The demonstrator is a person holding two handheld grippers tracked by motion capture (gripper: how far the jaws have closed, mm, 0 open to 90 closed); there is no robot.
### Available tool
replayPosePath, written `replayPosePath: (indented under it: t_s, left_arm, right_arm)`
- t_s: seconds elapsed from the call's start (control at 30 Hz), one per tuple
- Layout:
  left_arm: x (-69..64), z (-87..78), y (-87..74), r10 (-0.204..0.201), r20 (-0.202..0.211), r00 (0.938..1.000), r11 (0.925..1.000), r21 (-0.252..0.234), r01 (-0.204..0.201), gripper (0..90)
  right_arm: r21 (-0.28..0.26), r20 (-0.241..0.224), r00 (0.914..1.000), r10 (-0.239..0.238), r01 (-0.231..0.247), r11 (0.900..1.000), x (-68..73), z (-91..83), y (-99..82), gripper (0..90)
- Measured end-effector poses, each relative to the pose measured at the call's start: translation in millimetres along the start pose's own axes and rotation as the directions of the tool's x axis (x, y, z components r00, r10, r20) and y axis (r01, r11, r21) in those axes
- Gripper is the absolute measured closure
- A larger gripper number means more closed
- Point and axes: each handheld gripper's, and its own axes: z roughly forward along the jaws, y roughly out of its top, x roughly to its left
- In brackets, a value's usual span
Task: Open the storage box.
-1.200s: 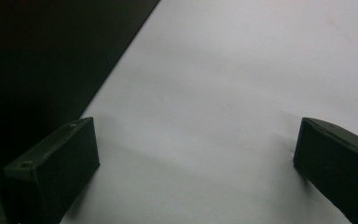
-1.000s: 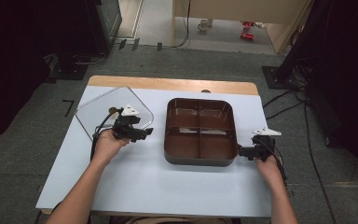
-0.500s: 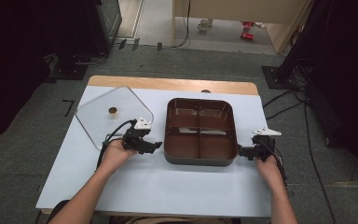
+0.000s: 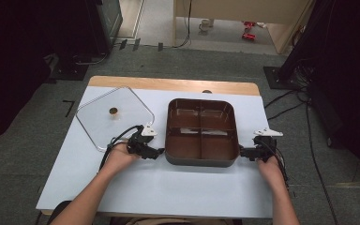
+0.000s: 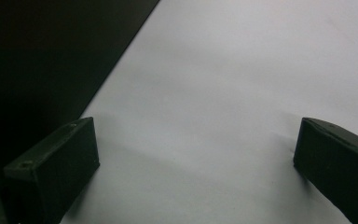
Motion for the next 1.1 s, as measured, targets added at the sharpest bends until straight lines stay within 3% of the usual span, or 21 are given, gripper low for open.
replayPosePath:
  t_s: [0.2, 0.77, 1.1]
  left_arm:
    - [0.2, 0.4, -5.5, 0.003, 0.003, 1.0, 0.999, -0.044, -0.003, 23.6]
    - [0.1, 0.7, -8.9, 0.004, 0.003, 1.0, 0.9976, -0.07, -0.004, 23.1]
    - [-6.0, -0.4, -11.4, -0.035, -0.043, 0.9985, 0.9963, -0.08, 0.031, 22.5]
  right_arm:
    - [0.0, 0.0, 1.0, 0.0, 0.0, 1.0, 0.0, 0.0, 0.0, 0.0]
    - [0.0, 0.0, 1.0, 0.0, 0.0, 1.0, 0.0, 0.0, 0.0, 0.0]
    - [0.0, 0.0, 1.0, 0.0, 0.0, 1.0, 0.0, 0.0, 0.0, 0.0]
